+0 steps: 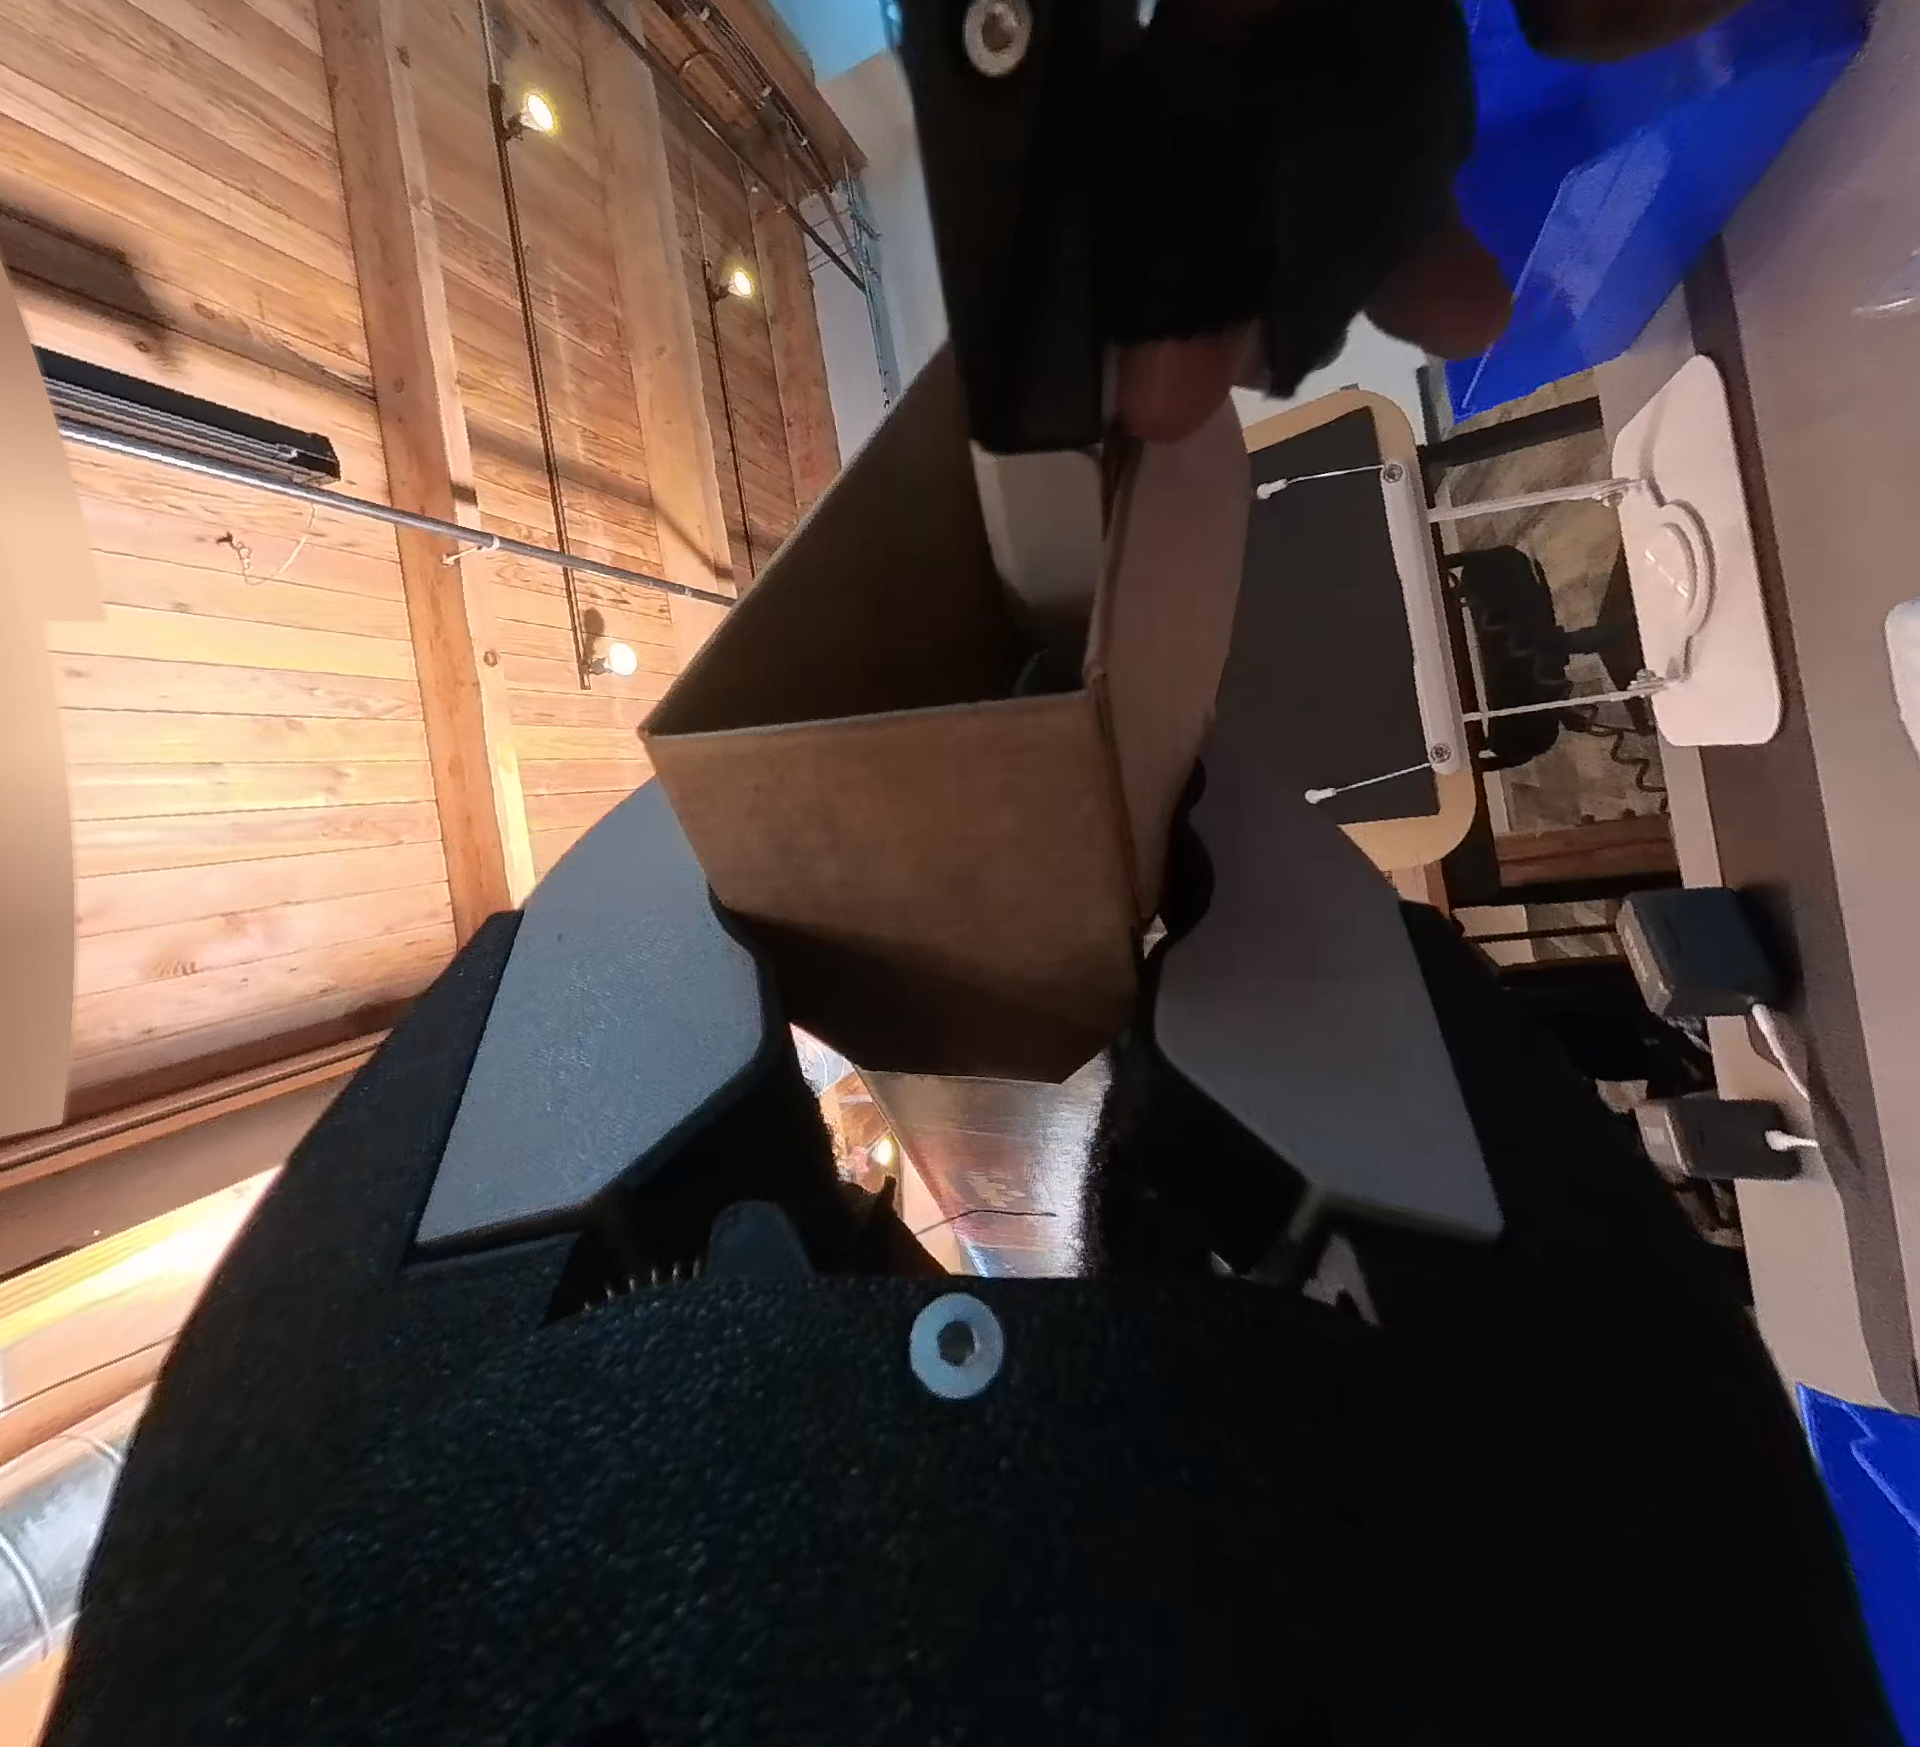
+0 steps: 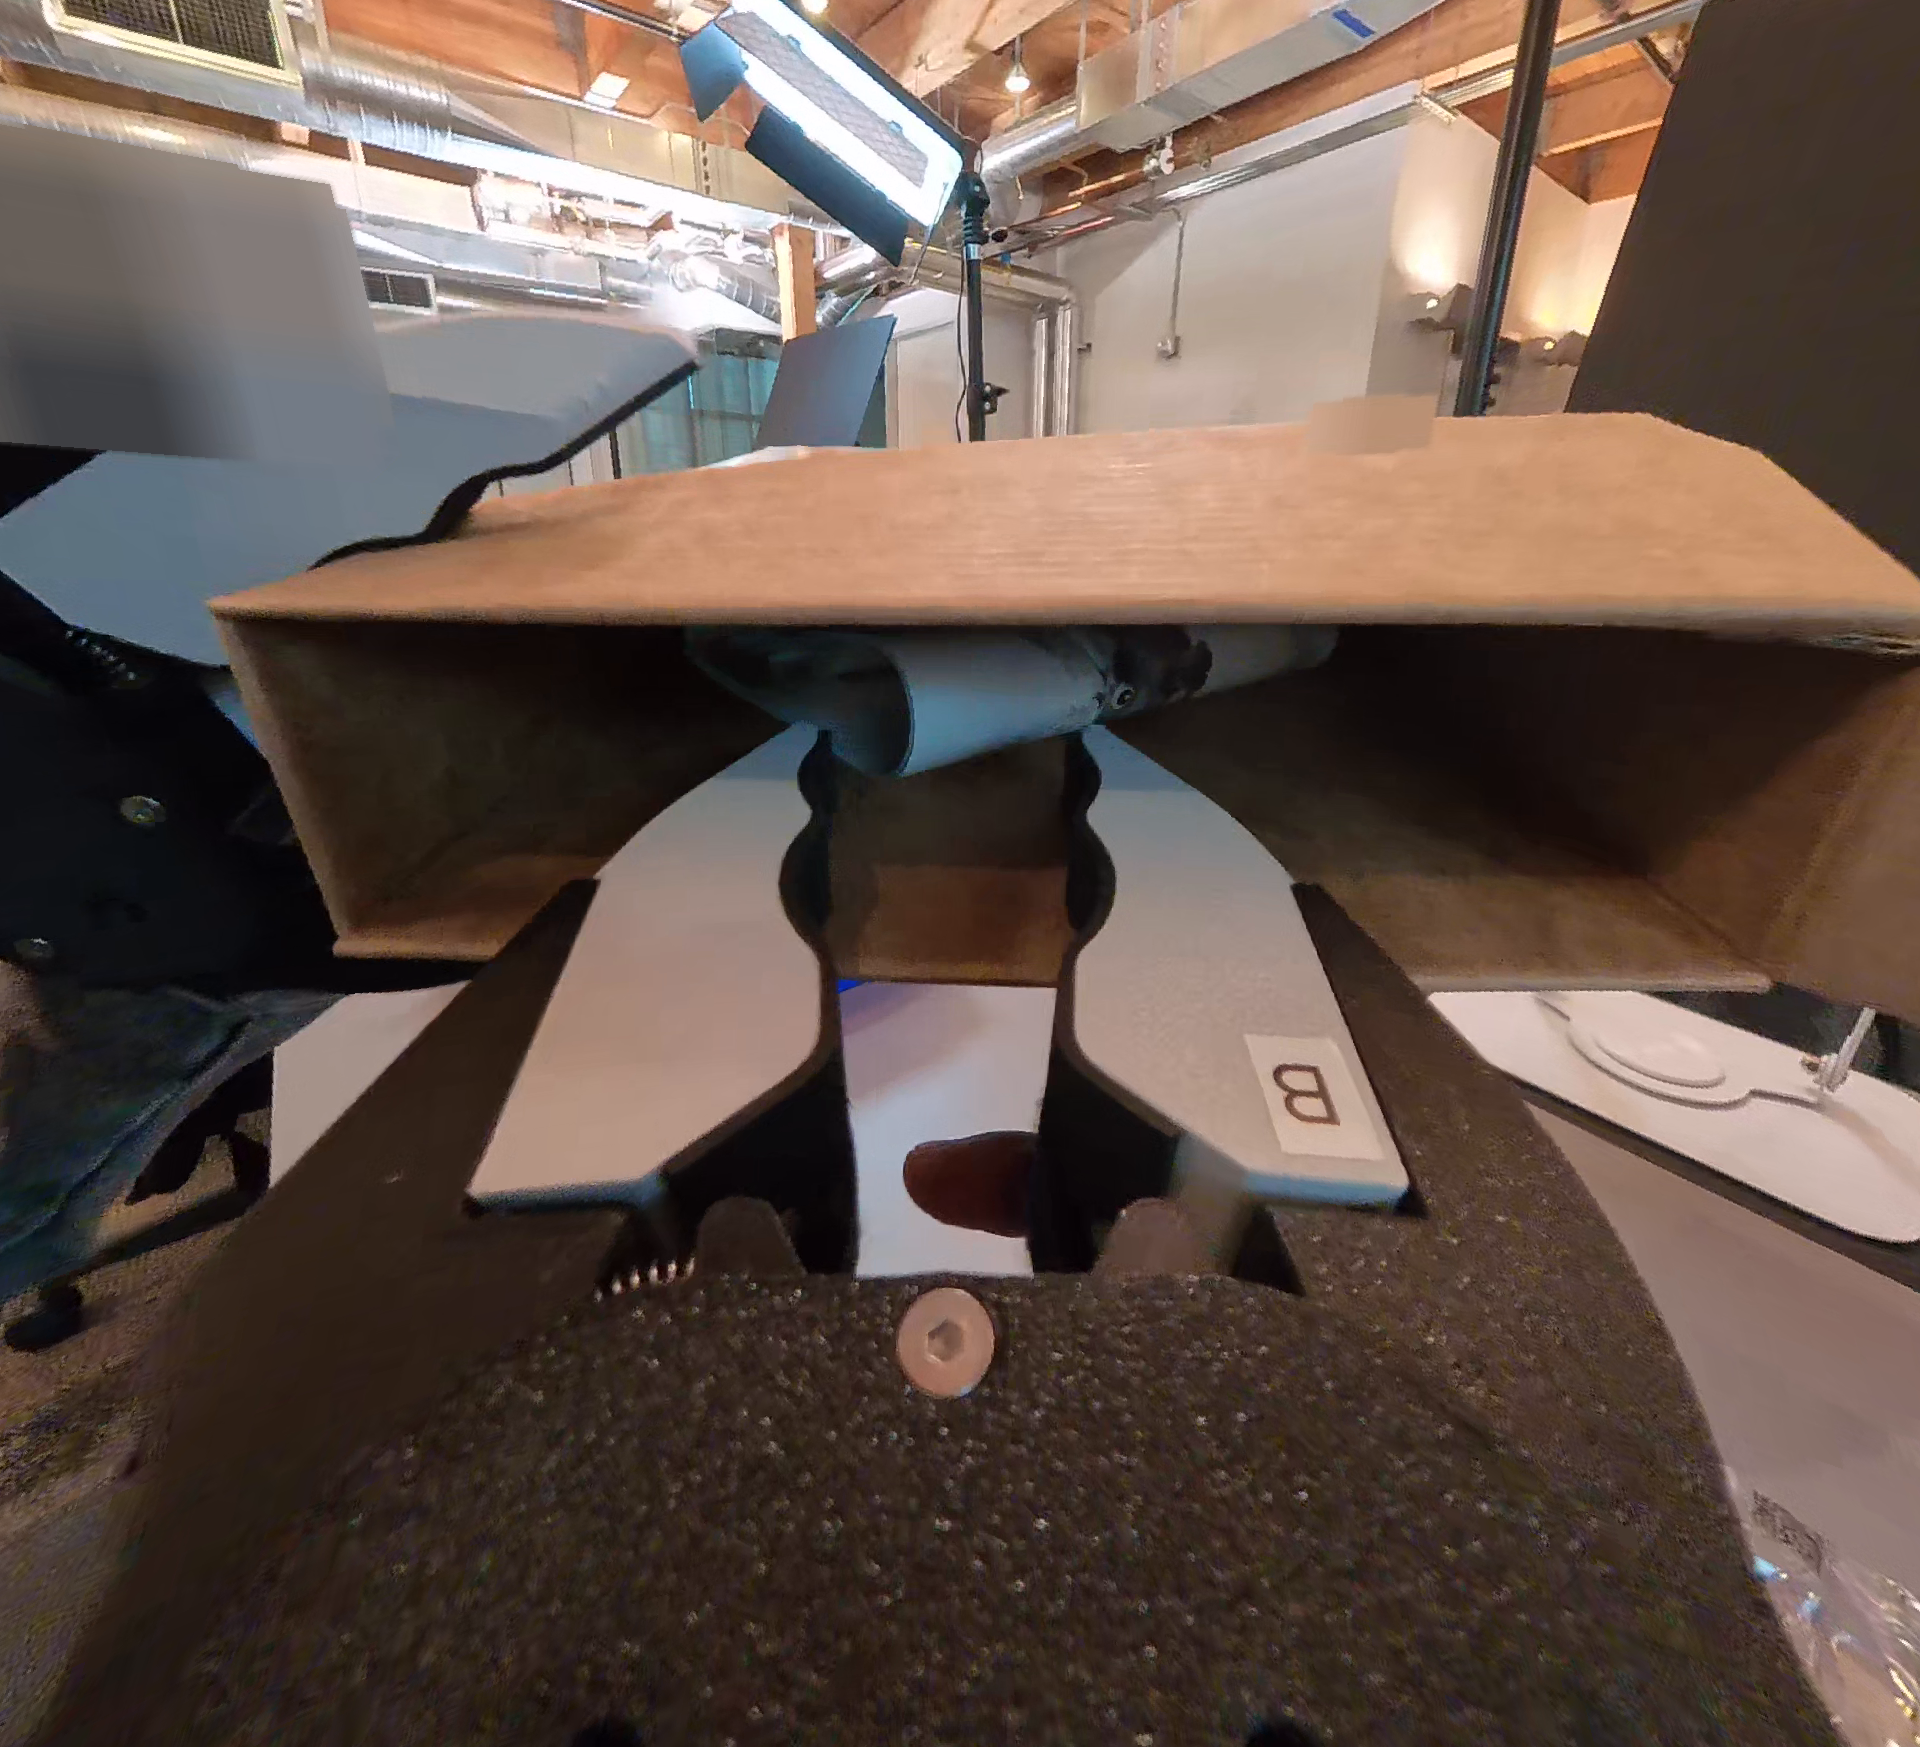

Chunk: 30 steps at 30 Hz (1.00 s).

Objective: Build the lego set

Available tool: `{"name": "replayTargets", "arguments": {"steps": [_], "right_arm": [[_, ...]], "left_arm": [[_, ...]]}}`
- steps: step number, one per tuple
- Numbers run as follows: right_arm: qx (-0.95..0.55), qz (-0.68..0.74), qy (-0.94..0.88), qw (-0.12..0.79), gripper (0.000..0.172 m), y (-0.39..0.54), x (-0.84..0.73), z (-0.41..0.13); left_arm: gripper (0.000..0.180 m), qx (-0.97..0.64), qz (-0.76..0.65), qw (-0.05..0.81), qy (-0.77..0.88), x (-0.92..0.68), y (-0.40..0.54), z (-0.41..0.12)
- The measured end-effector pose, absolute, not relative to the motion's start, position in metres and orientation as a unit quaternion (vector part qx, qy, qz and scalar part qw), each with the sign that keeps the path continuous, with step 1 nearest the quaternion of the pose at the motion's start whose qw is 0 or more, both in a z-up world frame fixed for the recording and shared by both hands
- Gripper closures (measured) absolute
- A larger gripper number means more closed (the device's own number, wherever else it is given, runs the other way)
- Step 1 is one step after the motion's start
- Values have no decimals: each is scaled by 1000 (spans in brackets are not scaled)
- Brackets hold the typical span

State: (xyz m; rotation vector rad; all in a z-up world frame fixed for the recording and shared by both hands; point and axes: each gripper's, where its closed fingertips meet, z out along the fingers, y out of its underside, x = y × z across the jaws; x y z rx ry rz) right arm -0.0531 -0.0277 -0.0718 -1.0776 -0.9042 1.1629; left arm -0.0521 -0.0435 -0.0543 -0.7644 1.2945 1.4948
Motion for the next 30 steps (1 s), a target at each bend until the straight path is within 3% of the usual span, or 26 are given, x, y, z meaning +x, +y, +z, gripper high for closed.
{"name": "replayTargets", "arguments": {"steps": [3, 6, 9, 18, 23, 25, 27, 30], "right_arm": [[-481, 498, -378, 615, 139, -23, -54, -69], [-489, 476, -383, 622, 162, -20, -56, -70], [-510, 458, -384, 619, 166, -10, -54, -76], [-504, 418, -428, 623, 171, -3, -27, -83], [-505, 400, -462, 609, 145, 2, -32, -86], [-509, 388, -484, 597, 150, 4, -38, -88], [-508, 371, -508, 588, 168, 4, -43, -92], [-502, 339, -519, 602, 170, 10, -41, -91]], "left_arm": [[105, -314, 624, 483, 528, -54, -42, -57], [105, -325, 621, 485, 523, -58, -41, -62], [106, -341, 606, 505, 511, -64, -44, -64], [105, -409, 554, 555, 466, -96, -44, -78], [105, -413, 551, 555, 467, -97, -40, -85], [105, -417, 544, 560, 466, -97, -40, -86], [105, -419, 539, 565, 463, -98, -41, -86], [105, -435, 525, 574, 453, -102, -41, -87]]}}
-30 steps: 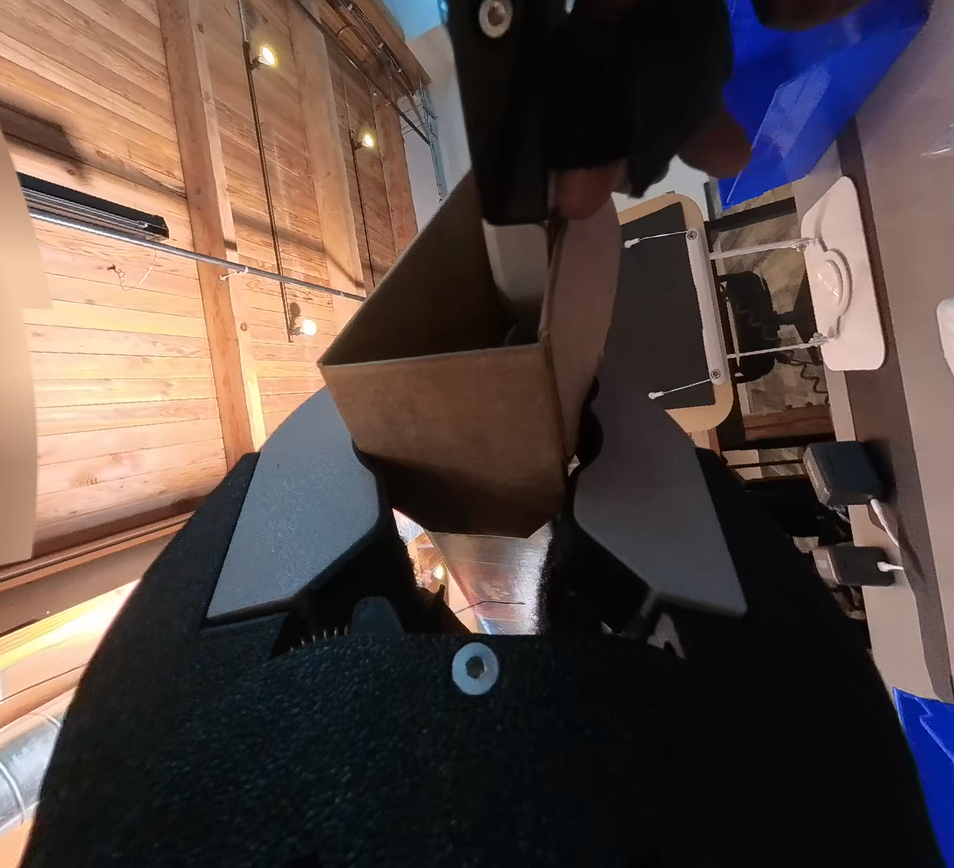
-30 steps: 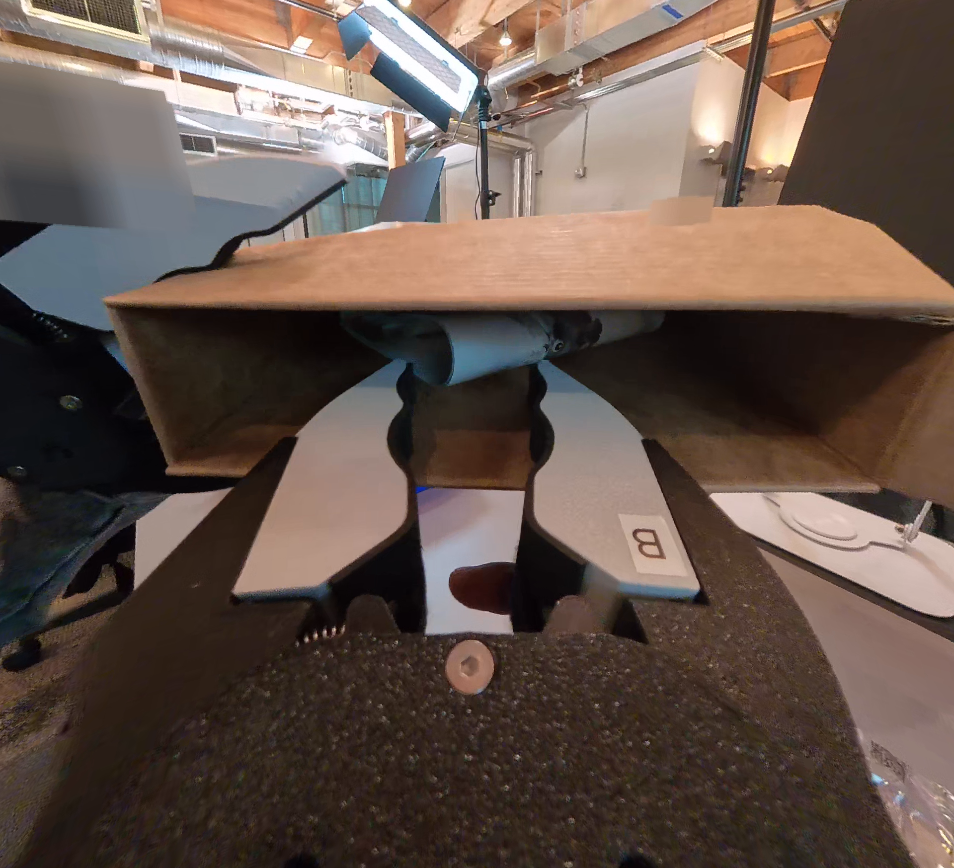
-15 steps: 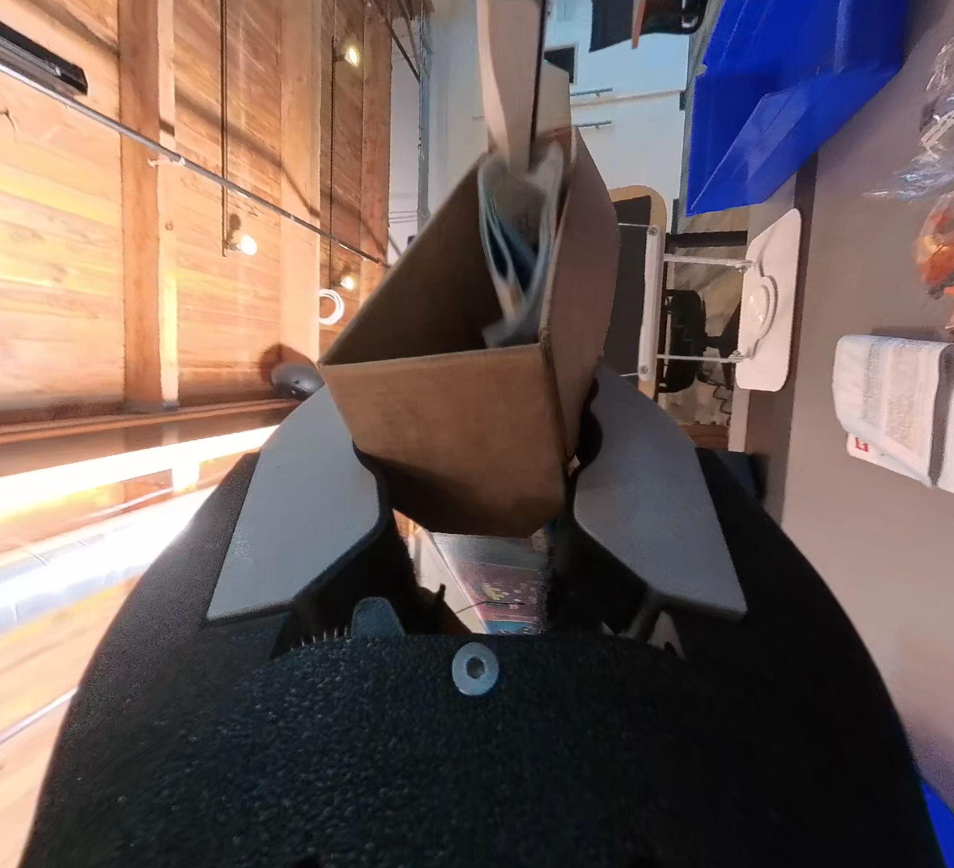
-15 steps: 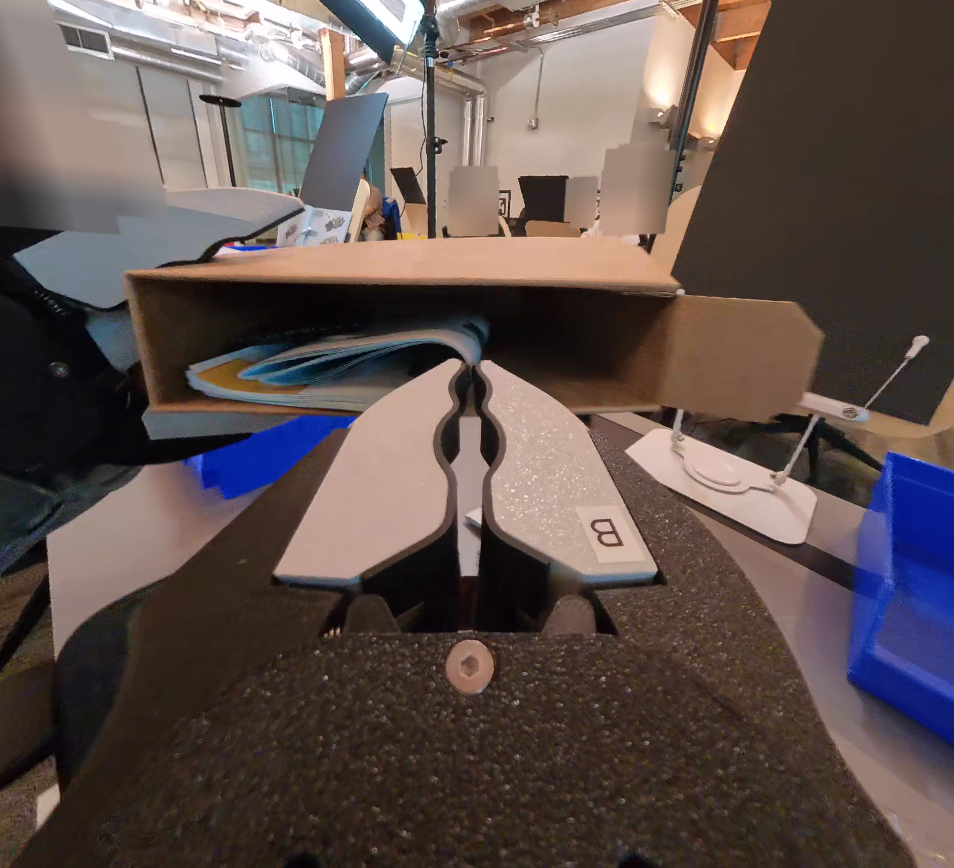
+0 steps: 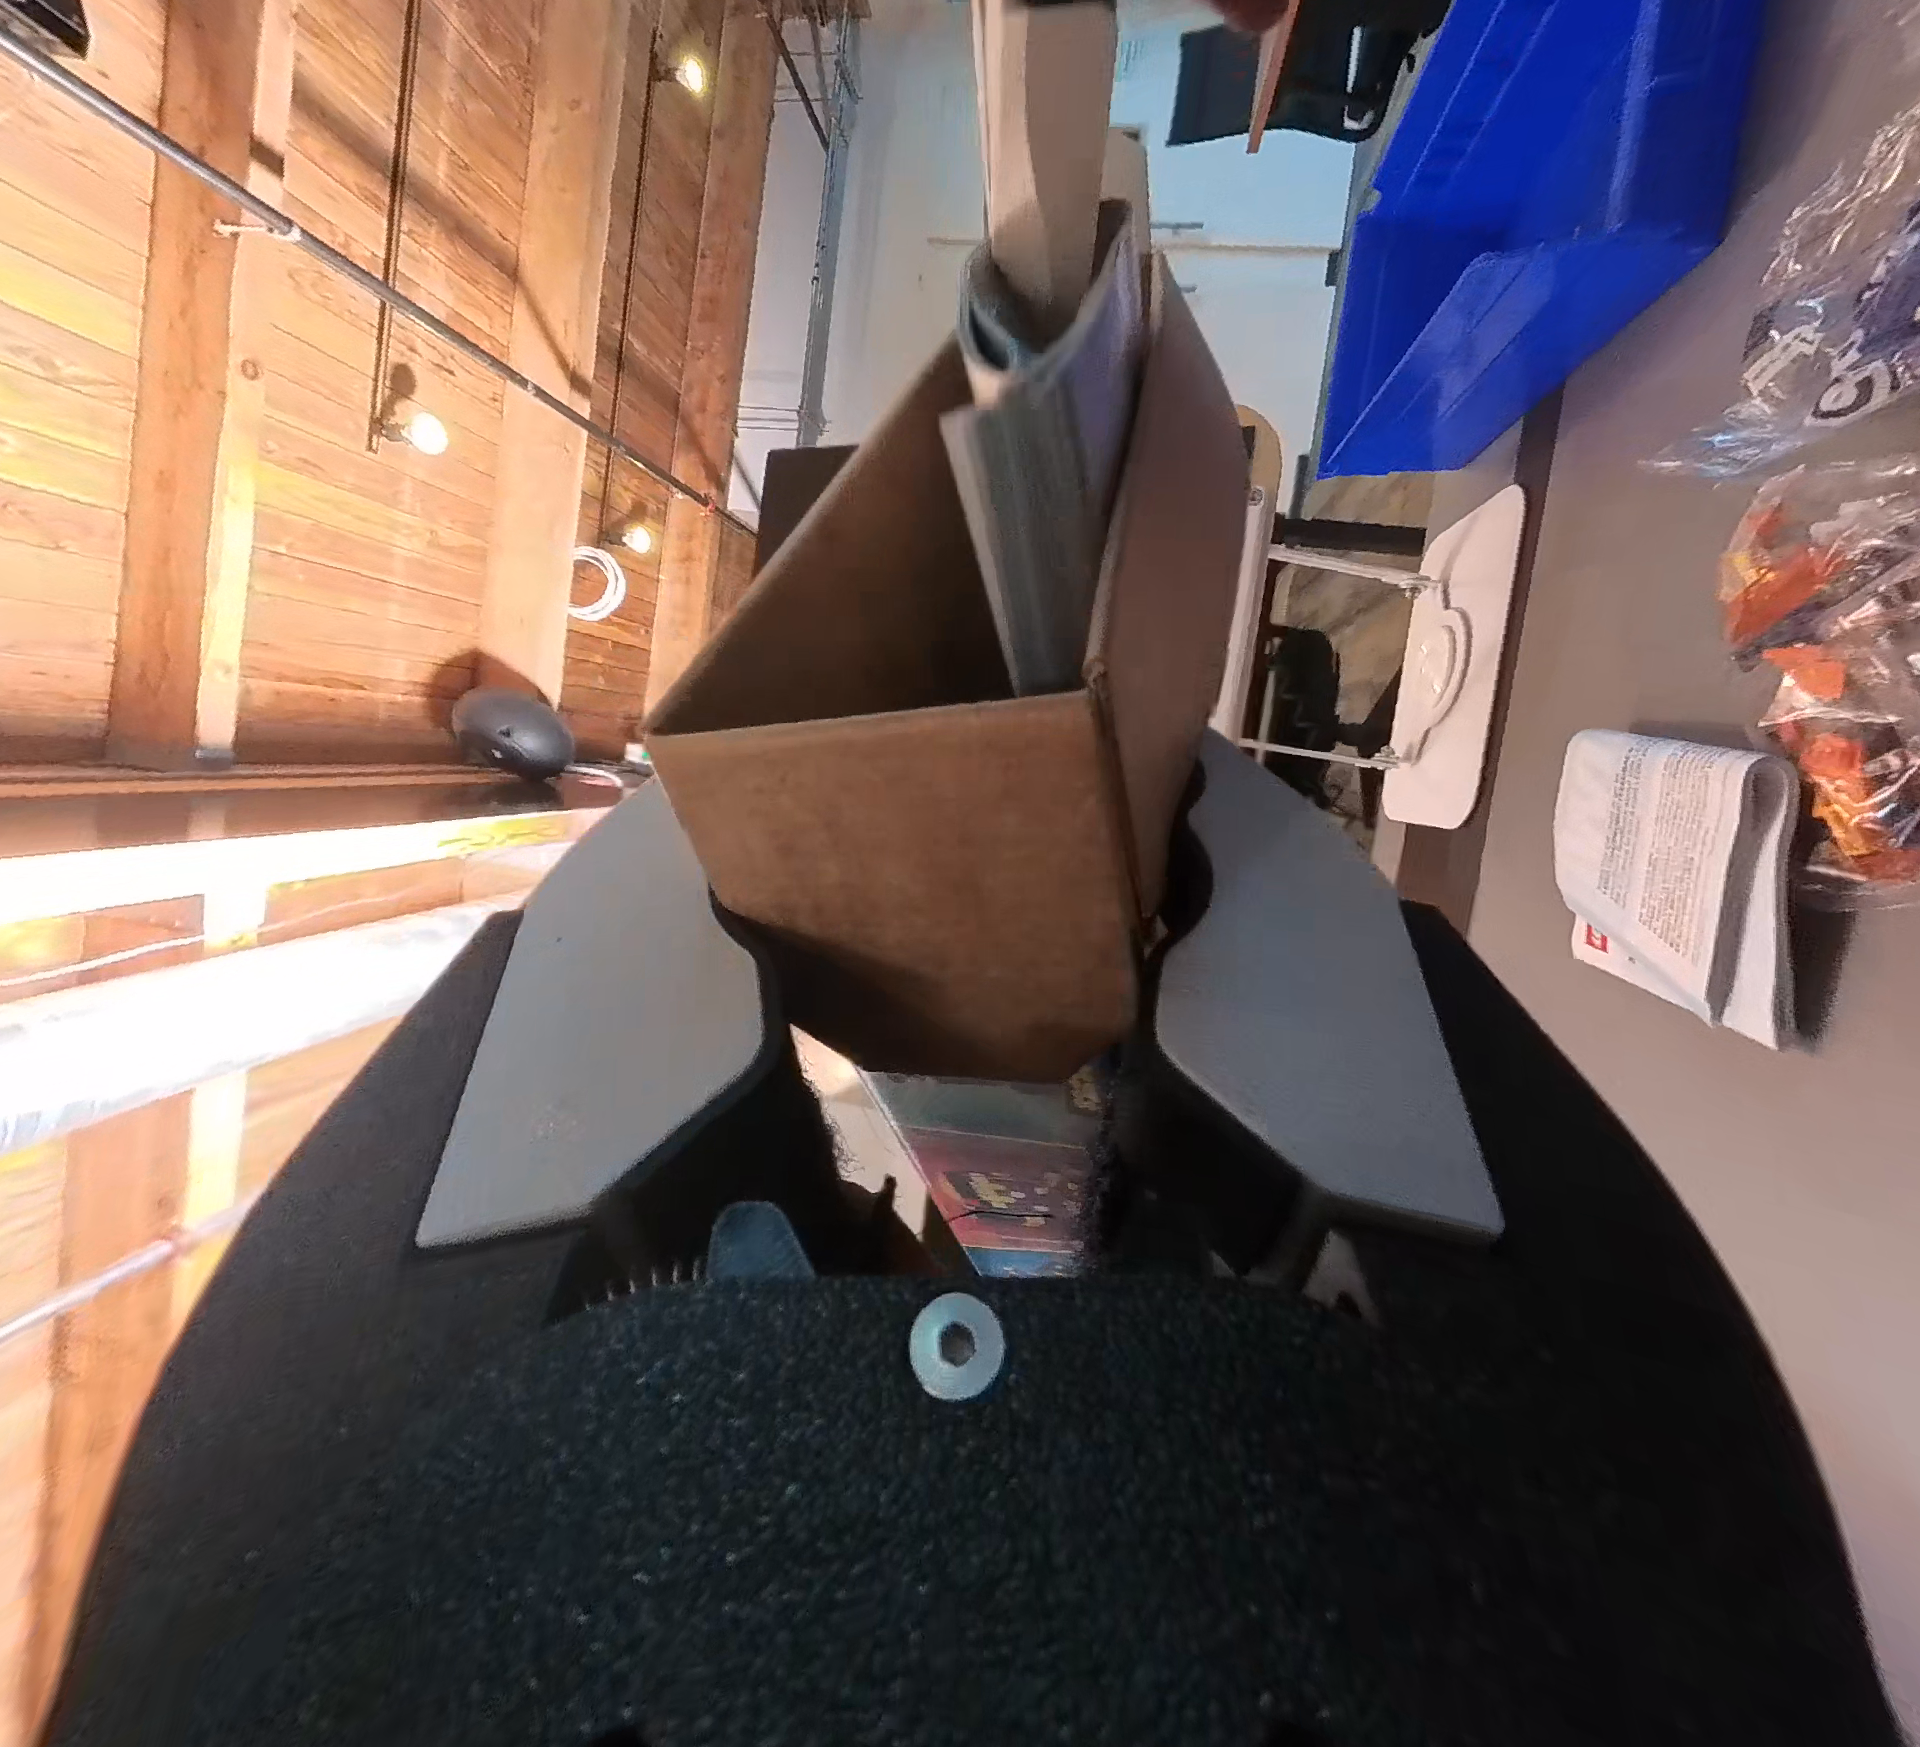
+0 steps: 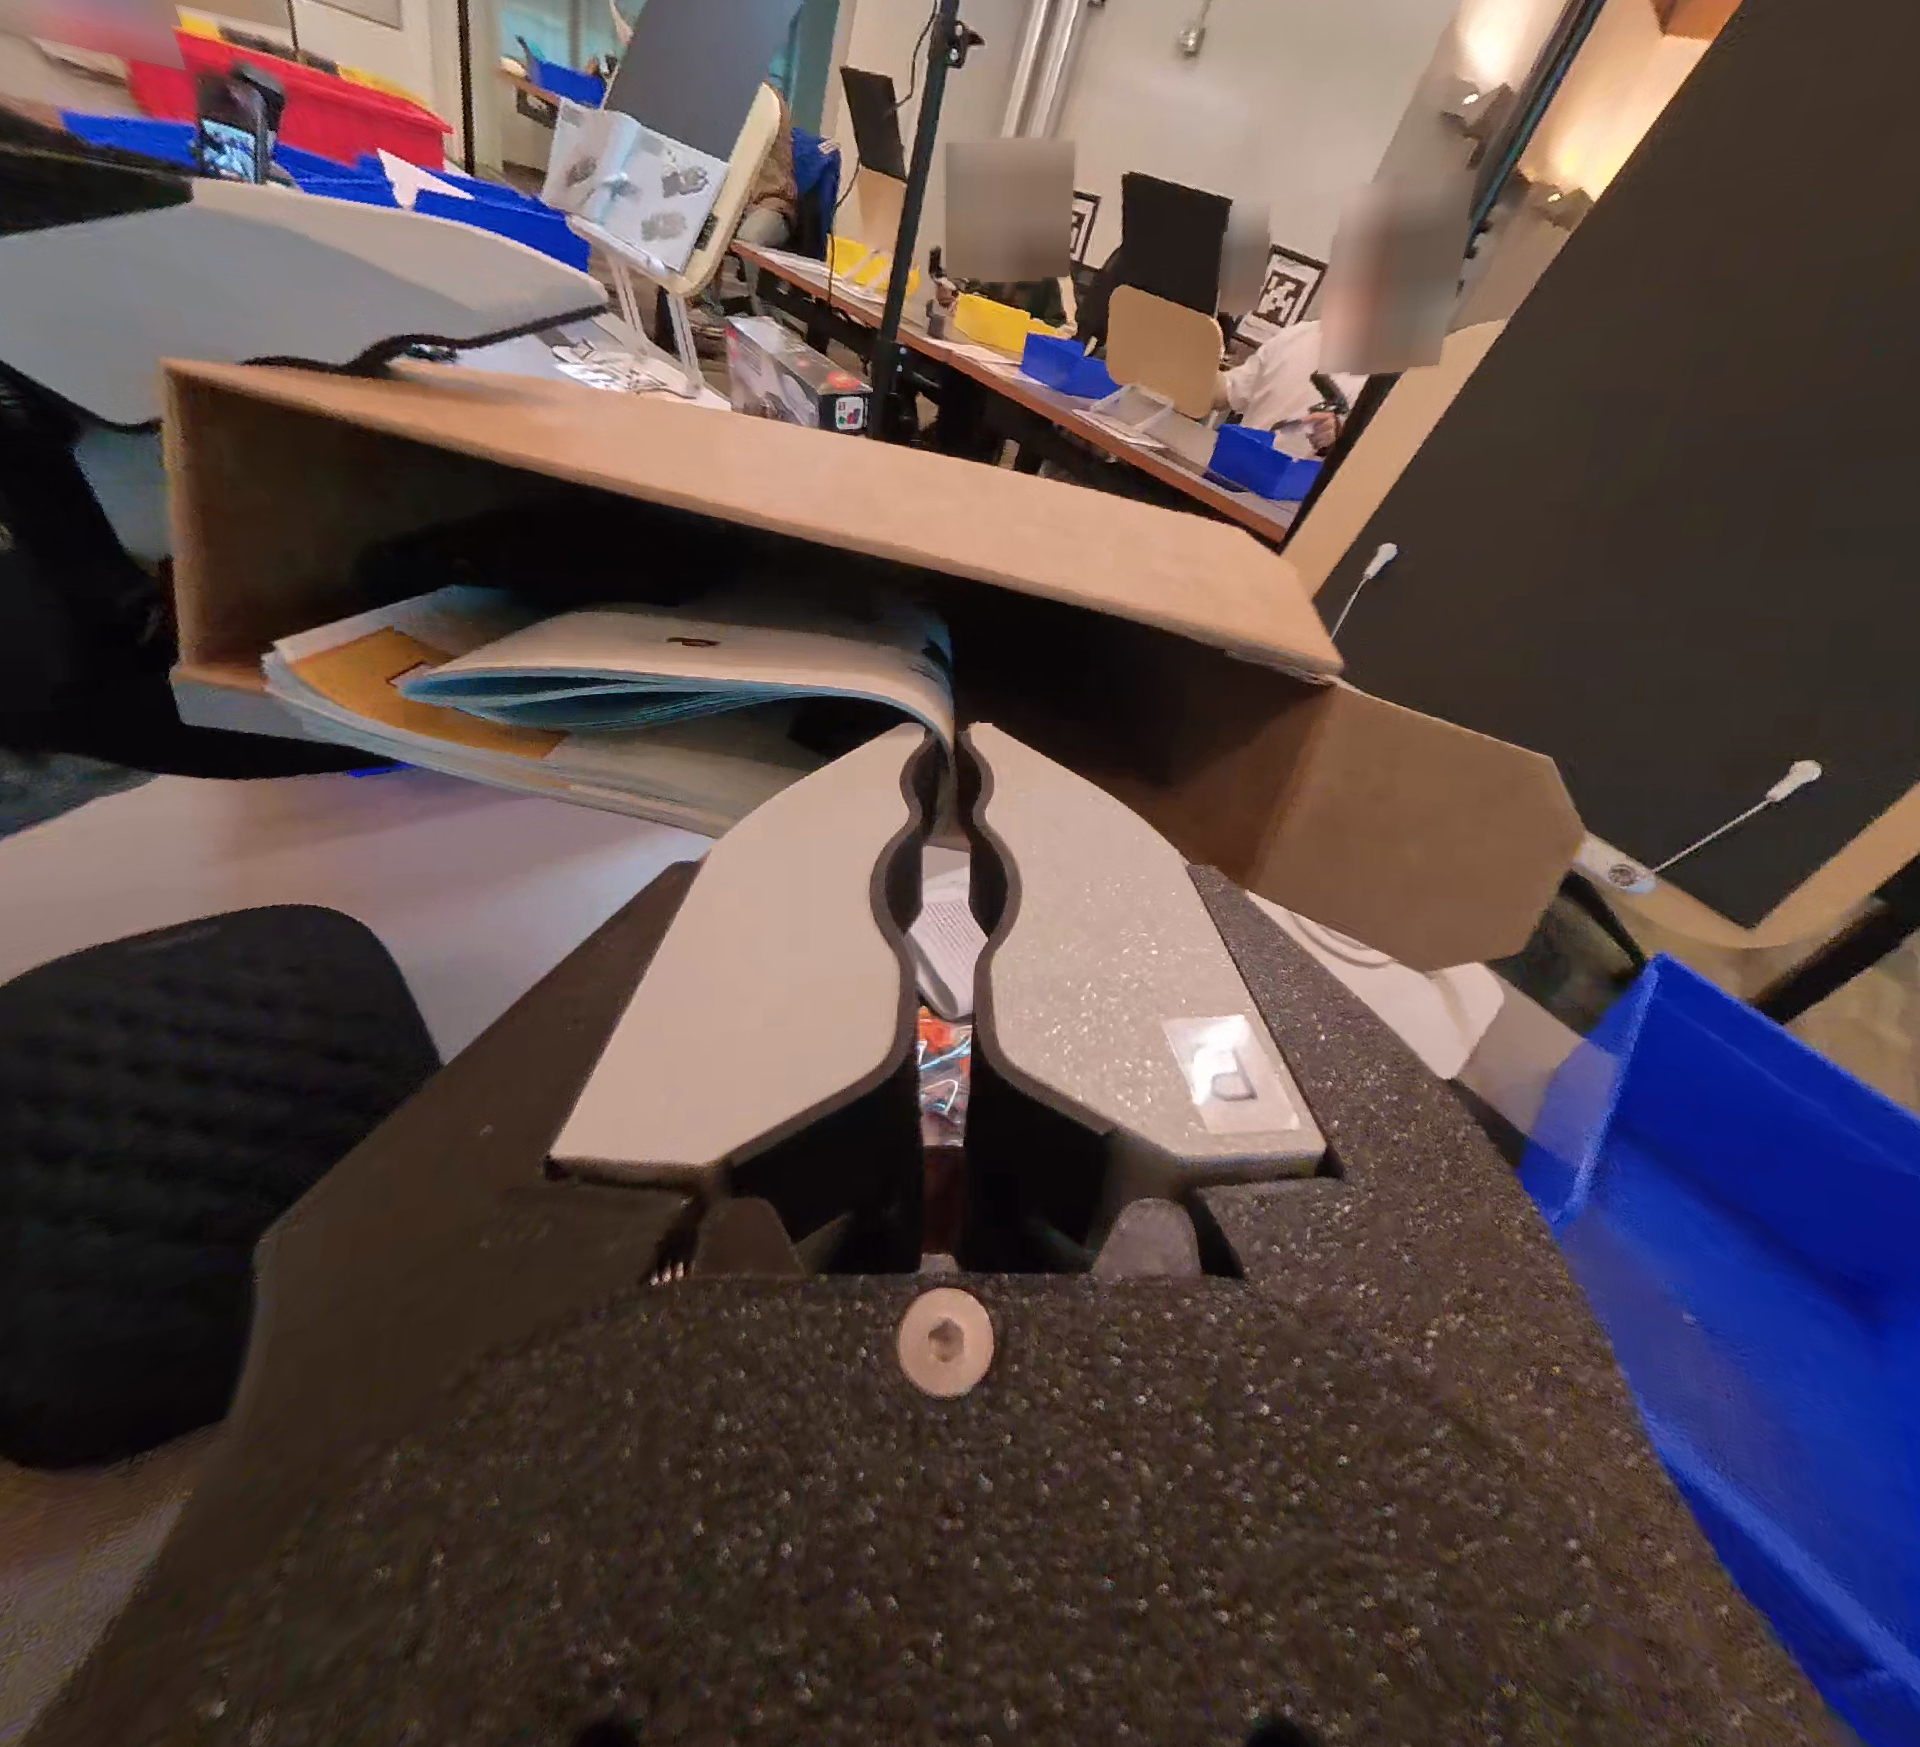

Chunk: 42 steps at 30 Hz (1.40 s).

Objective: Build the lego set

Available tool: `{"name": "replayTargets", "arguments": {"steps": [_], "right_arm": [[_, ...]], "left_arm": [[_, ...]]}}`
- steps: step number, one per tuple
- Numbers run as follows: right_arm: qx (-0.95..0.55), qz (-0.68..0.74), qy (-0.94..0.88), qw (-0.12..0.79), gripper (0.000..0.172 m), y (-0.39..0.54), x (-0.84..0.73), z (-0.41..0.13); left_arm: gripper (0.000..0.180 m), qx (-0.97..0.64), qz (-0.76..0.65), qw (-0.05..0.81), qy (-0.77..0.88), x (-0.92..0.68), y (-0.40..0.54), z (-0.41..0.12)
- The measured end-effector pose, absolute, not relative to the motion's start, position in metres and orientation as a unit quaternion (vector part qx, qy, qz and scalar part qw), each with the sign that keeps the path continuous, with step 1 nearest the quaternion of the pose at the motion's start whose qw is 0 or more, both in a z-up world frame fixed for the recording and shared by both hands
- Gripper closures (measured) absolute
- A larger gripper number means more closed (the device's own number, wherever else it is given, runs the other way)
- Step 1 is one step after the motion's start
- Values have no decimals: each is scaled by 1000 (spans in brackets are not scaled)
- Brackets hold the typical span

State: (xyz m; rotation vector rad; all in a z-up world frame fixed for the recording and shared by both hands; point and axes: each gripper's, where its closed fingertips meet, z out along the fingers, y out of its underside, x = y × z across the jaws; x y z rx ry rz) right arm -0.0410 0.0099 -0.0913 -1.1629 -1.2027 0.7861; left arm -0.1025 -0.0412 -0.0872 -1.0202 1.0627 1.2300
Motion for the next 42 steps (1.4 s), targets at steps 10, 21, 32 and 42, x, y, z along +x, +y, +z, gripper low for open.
{"name": "replayTargets", "arguments": {"steps": [10, 21, 32, 42], "right_arm": [[-457, 218, -601, 618, 170, 19, -20, -96], [-469, 252, -599, 598, 170, 32, -11, -80], [-465, 248, -564, 636, 170, 48, 35, -41], [-512, 129, -556, 642, 170, 97, 40, -74]], "left_arm": [[106, -483, 497, 573, 438, -118, -37, -107], [106, -508, 468, 598, 407, -124, -34, -118], [106, -545, 481, 593, 347, -172, -40, -122], [106, -535, 457, 627, 336, -163, -54, -104]]}}
